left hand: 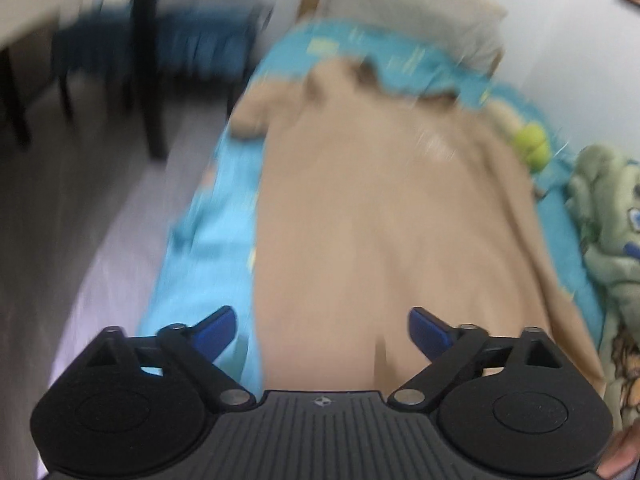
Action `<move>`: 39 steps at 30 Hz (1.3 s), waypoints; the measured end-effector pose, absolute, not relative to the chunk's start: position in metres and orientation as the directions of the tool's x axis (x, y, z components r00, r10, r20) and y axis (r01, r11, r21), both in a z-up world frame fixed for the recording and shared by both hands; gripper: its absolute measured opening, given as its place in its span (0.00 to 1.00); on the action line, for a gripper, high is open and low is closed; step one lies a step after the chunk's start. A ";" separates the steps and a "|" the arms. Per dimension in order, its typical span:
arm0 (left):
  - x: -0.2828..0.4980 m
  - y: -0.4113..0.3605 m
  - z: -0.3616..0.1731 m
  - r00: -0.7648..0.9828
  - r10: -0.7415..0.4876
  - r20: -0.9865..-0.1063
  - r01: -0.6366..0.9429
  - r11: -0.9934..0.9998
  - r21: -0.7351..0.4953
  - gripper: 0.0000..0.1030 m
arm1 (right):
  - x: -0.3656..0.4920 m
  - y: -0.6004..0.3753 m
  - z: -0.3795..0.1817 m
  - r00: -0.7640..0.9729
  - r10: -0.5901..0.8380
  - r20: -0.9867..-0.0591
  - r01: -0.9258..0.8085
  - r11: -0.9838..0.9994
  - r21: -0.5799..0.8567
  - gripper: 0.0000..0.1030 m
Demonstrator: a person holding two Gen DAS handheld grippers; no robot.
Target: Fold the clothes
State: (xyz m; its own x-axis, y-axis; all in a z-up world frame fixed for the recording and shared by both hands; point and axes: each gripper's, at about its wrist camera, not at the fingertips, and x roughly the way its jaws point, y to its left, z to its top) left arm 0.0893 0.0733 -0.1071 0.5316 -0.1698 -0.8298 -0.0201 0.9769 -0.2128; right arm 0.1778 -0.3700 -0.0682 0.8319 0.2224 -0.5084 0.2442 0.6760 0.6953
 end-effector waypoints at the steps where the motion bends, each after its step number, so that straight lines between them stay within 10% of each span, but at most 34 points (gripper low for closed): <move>1: 0.087 0.077 -0.111 0.503 -0.177 -0.846 -0.027 0.975 -0.221 0.89 | 0.179 -0.369 -0.067 0.832 0.221 -0.509 0.241 0.682 0.691 0.83; 12: 0.072 0.089 -0.127 0.203 -0.294 -0.934 -0.021 0.952 -0.304 0.61 | 0.184 -0.369 -0.067 0.833 0.209 -0.512 0.241 0.697 0.676 0.83; 17: 0.063 0.089 -0.114 0.169 -0.290 -0.942 0.037 0.957 -0.288 0.08 | 0.188 -0.367 -0.068 0.827 0.225 -0.515 0.236 0.692 0.682 0.83; 20: 0.059 0.098 -0.100 0.172 -0.302 -0.938 0.047 0.953 -0.298 0.05 | 0.189 -0.365 -0.070 0.822 0.232 -0.520 0.237 0.691 0.683 0.83; 28: 0.039 0.119 -0.066 0.210 -0.247 -0.946 -0.047 0.964 -0.262 0.07 | 0.188 -0.351 -0.068 0.799 0.180 -0.573 0.253 0.765 0.593 0.83; 35: 0.073 0.136 -0.028 0.448 -0.326 -0.832 -0.182 0.878 -0.442 0.79 | 0.182 -0.320 -0.059 0.790 0.170 -0.589 0.176 0.857 0.484 0.82; 39: 0.142 0.157 -0.037 0.586 -0.321 -0.744 -0.268 0.790 -0.552 0.81 | 0.187 -0.296 -0.053 0.794 0.186 -0.579 0.105 0.896 0.431 0.82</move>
State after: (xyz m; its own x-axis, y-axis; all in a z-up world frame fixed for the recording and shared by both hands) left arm 0.1417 0.1572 -0.0367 0.5857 -0.3211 -0.7442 -0.2679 0.7899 -0.5517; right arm 0.1869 -0.2962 -0.0526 0.7941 0.1856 -0.5788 0.1046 0.8963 0.4308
